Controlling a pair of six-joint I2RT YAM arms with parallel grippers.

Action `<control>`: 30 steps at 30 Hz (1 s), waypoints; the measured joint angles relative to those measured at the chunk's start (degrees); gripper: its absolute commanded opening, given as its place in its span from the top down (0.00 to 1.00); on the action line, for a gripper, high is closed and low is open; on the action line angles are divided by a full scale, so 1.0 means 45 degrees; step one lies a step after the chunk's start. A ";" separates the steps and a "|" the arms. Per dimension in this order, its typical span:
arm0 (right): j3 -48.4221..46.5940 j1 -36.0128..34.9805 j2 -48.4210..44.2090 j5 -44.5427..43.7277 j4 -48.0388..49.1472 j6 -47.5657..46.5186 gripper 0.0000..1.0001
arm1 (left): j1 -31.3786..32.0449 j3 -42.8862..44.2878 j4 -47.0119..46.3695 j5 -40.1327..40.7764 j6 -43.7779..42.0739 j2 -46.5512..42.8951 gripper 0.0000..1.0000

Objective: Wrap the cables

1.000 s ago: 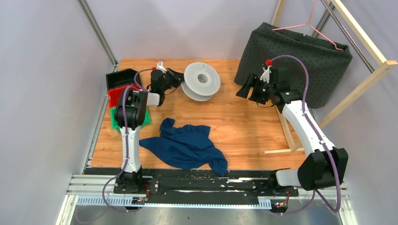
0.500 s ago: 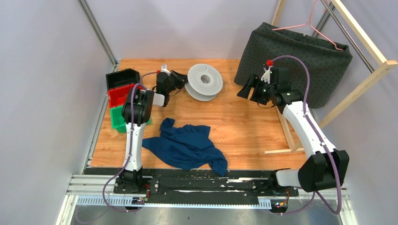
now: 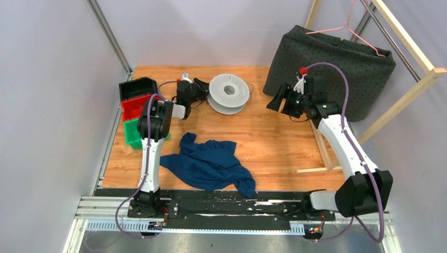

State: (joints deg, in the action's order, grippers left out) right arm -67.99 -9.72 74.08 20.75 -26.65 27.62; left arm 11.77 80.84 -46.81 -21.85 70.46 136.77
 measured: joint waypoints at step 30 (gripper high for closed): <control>-0.0758 0.0005 -0.0010 -0.1423 -0.0413 -0.0593 0.19 | -0.1205 0.1098 0.8213 0.0981 -0.7028 -0.4070 0.21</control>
State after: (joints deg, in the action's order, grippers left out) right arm -71.40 -9.69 74.04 14.35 -28.51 24.95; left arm 6.35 85.78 -9.85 -17.43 38.83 118.45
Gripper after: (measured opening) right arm 0.802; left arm 0.781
